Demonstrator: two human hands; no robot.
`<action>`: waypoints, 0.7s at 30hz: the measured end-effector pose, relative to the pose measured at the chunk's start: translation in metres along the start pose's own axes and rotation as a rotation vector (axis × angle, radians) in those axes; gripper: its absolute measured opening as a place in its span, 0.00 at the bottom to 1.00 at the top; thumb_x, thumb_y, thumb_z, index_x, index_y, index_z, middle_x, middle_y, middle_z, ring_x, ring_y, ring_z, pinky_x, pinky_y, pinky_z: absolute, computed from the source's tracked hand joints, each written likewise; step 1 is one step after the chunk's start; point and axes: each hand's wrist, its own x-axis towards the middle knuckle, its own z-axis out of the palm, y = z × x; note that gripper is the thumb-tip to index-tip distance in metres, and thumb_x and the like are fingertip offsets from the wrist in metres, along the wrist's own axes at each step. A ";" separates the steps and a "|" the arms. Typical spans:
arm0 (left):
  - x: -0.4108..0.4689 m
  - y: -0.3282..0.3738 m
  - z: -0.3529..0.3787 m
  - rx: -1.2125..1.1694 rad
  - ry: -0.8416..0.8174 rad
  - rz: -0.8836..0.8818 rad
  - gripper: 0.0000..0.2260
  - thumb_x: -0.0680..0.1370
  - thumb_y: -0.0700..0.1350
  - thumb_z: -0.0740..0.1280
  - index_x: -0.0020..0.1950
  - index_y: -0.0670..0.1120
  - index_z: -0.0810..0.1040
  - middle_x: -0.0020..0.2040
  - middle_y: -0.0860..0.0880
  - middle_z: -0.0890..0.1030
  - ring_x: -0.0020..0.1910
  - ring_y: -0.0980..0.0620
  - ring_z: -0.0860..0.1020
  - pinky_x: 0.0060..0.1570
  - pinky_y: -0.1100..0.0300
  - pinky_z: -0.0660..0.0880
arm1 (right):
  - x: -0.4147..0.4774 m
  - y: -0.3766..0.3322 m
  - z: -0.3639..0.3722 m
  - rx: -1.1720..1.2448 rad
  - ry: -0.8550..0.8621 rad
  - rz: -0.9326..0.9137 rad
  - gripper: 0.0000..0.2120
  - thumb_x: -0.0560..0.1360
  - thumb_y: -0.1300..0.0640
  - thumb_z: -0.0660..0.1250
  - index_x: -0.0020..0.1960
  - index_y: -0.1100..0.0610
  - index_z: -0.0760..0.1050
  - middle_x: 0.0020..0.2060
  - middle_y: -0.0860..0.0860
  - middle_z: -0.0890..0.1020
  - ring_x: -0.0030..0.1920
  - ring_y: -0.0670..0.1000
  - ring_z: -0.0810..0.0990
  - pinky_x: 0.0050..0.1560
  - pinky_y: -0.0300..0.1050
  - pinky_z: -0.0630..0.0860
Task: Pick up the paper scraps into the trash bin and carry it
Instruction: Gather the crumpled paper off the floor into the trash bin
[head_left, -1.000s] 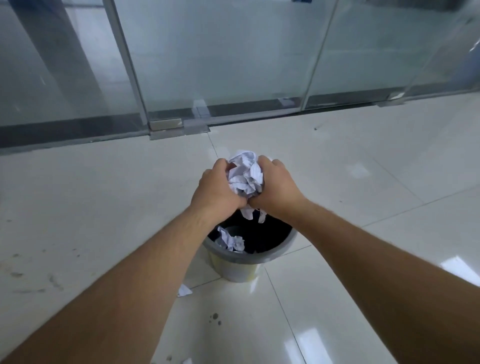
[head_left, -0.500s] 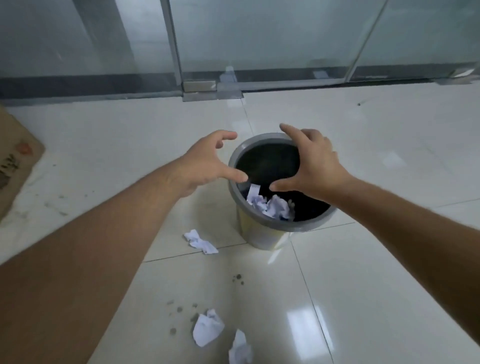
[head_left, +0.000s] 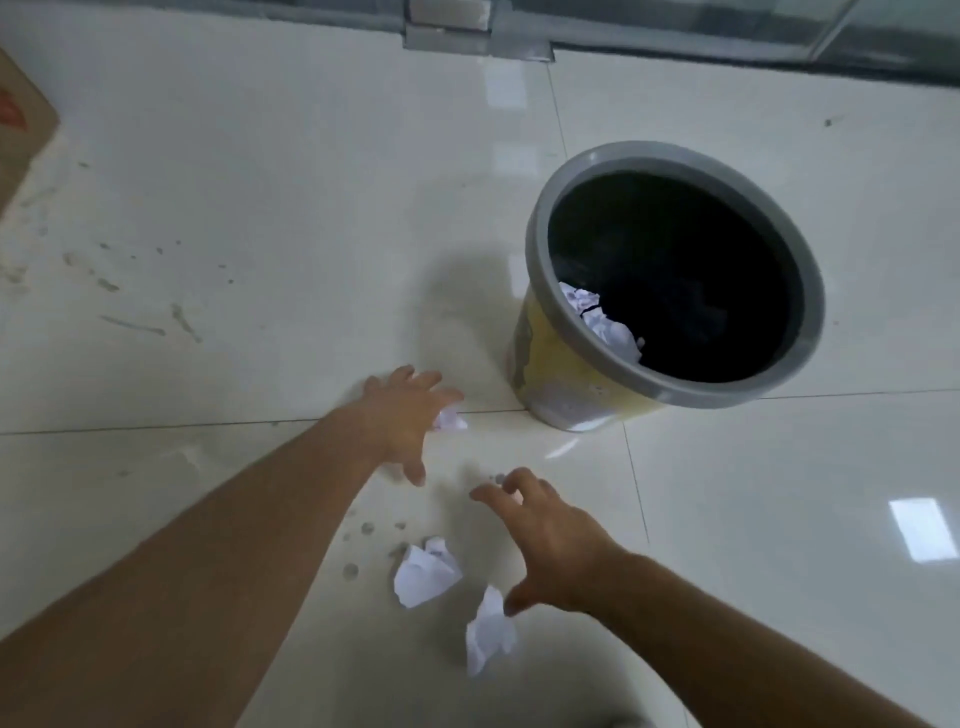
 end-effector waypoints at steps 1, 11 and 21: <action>-0.001 0.004 0.006 0.030 -0.029 0.008 0.51 0.60 0.55 0.80 0.77 0.58 0.55 0.77 0.50 0.57 0.75 0.43 0.57 0.68 0.40 0.63 | -0.003 0.006 0.020 0.049 -0.029 0.065 0.53 0.59 0.46 0.82 0.74 0.43 0.52 0.71 0.50 0.60 0.66 0.53 0.67 0.63 0.50 0.77; -0.066 0.038 0.114 -0.098 -0.086 -0.035 0.40 0.62 0.52 0.78 0.69 0.55 0.62 0.67 0.46 0.61 0.64 0.42 0.68 0.56 0.50 0.76 | -0.010 -0.033 0.128 0.423 0.146 0.358 0.38 0.65 0.55 0.74 0.71 0.46 0.61 0.62 0.51 0.65 0.61 0.56 0.75 0.59 0.47 0.76; -0.067 0.047 0.100 -0.779 0.255 -0.079 0.22 0.74 0.39 0.63 0.69 0.46 0.70 0.68 0.47 0.76 0.63 0.50 0.77 0.60 0.58 0.74 | 0.035 -0.056 0.059 0.614 0.394 0.277 0.15 0.69 0.62 0.68 0.55 0.56 0.73 0.50 0.54 0.78 0.50 0.54 0.79 0.49 0.48 0.77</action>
